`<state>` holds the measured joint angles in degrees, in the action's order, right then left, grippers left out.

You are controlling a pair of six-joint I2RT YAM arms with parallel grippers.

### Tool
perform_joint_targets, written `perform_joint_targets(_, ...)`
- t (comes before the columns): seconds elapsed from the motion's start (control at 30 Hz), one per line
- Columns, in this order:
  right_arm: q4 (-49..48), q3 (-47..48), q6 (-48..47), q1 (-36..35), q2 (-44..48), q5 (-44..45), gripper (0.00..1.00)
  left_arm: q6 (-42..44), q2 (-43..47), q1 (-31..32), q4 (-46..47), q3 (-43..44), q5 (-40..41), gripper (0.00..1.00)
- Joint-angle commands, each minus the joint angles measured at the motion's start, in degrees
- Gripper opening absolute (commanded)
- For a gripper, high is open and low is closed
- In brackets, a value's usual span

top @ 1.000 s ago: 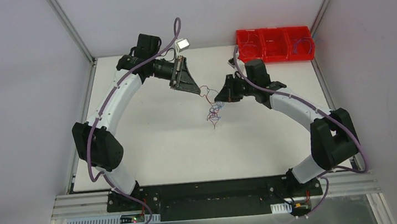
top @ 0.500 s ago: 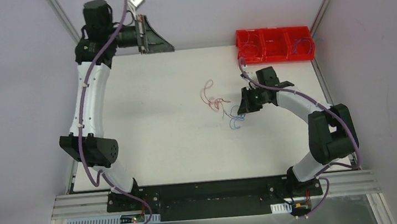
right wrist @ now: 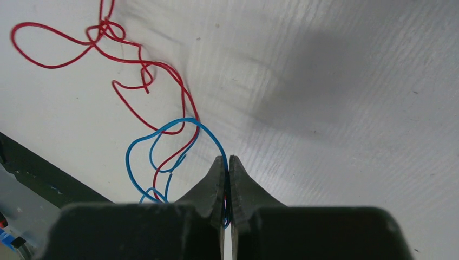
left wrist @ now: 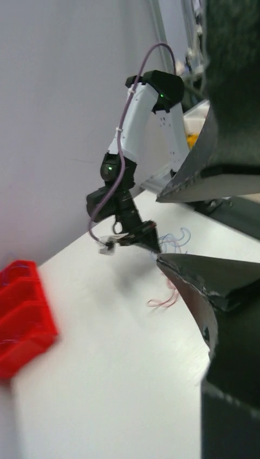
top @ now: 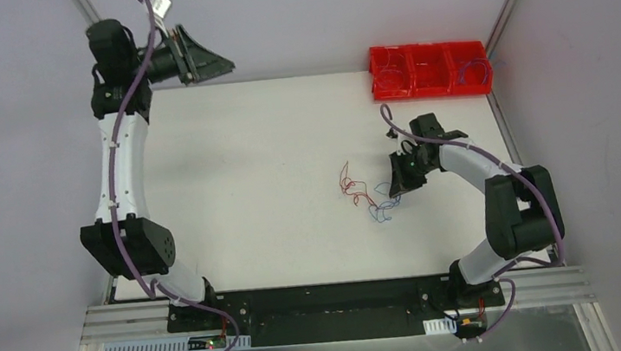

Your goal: Untangle the cables

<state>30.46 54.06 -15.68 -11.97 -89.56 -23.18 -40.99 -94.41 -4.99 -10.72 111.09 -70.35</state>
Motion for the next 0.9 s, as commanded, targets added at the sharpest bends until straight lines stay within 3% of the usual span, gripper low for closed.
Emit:
perform_joint_targets(0.0, 1.0, 4.2, 2.1, -0.1, 4.1, -3.2, 0.00, 15.6, 4.0, 3.5, -7.4, -17.0, 2.6, 0.57)
perform_joint_targets(0.1, 2.9, 5.3, 3.2, -0.2, 3.5, -2.4, 0.00, 24.9, 3.7, 10.3, -13.6, -24.7, 11.4, 0.84)
perform_joint_targets(0.27, 3.1, 3.6, 2.8, -0.1, 4.9, -1.6, 0.00, 31.7, -3.3, 23.9, -15.3, -31.5, 22.5, 0.89)
perform_joint_targets(0.47, 3.0, 3.7, 2.9, -0.1, 4.6, -1.6, 0.00, 33.9, -14.6, 36.6, -11.1, -31.0, 27.9, 0.89)
perform_joint_targets(0.87, 1.4, 1.9, 4.3, -0.1, 6.0, -0.9, 0.00, 29.9, -32.6, 45.5, -3.0, -18.9, 37.1, 0.78)
